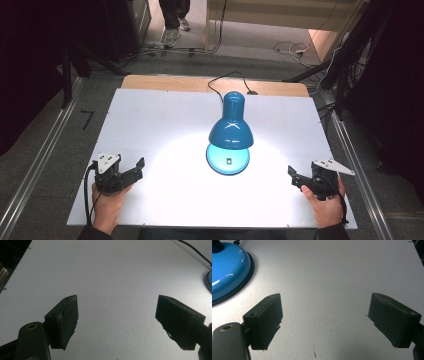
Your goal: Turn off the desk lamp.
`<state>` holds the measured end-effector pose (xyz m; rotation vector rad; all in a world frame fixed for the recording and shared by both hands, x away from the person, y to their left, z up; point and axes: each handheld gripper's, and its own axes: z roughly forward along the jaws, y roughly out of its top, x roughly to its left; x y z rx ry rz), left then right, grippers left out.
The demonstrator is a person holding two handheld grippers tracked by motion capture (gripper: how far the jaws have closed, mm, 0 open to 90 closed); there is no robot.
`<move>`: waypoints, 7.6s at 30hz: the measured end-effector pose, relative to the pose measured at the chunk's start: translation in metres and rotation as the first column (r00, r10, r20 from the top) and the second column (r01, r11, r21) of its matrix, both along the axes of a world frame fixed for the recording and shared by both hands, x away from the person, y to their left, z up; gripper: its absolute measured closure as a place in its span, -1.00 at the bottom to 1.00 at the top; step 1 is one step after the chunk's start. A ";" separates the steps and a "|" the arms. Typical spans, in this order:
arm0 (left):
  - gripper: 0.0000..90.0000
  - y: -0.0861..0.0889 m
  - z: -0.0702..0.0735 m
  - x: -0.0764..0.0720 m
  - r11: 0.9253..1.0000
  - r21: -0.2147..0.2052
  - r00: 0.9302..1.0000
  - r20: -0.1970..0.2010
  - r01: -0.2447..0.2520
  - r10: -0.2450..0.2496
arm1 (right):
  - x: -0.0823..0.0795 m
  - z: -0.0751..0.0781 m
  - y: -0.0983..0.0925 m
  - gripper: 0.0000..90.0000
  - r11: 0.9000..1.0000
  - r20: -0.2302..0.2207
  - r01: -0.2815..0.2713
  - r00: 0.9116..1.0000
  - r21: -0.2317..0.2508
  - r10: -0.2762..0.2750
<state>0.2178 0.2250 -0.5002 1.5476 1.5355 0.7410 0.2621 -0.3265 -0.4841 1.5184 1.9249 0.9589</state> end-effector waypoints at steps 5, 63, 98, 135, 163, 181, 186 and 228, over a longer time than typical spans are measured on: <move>-0.58 0.000 0.000 0.000 1.000 -0.002 1.000 -0.001 -0.002 0.002 | 0.001 0.000 0.005 -0.76 1.000 -0.002 -0.015 1.000 -0.001 0.015; -0.58 0.000 0.000 0.000 1.000 -0.007 1.000 0.001 0.001 -0.001 | 0.011 0.000 0.056 -0.73 0.990 -0.006 -0.141 0.990 0.016 0.142; -0.58 0.000 0.000 0.000 1.000 -0.008 1.000 0.000 0.001 -0.001 | 0.015 0.001 0.078 -0.72 0.981 -0.004 -0.191 0.982 0.022 0.191; -0.58 0.000 0.000 -0.001 1.000 -0.008 1.000 0.000 0.004 -0.004 | 0.019 0.002 0.099 -0.68 0.970 0.004 -0.239 0.971 0.036 0.239; -0.57 0.000 0.000 -0.001 1.000 -0.008 1.000 0.001 0.007 -0.007 | 0.023 0.001 0.118 0.02 0.946 0.009 -0.311 0.950 0.094 0.312; -0.57 0.000 0.000 -0.001 1.000 -0.011 1.000 0.002 0.006 -0.006 | 0.023 -0.001 0.136 0.96 0.920 0.002 -0.374 0.927 0.120 0.376; -0.57 0.000 0.000 -0.001 1.000 -0.013 1.000 0.002 0.006 -0.006 | 0.024 -0.001 0.140 0.96 0.917 0.002 -0.379 0.924 0.125 0.381; -0.57 0.000 0.000 -0.002 1.000 -0.012 1.000 0.000 0.011 -0.011 | 0.031 -0.012 0.162 0.96 0.908 -0.012 -0.407 0.912 0.104 0.410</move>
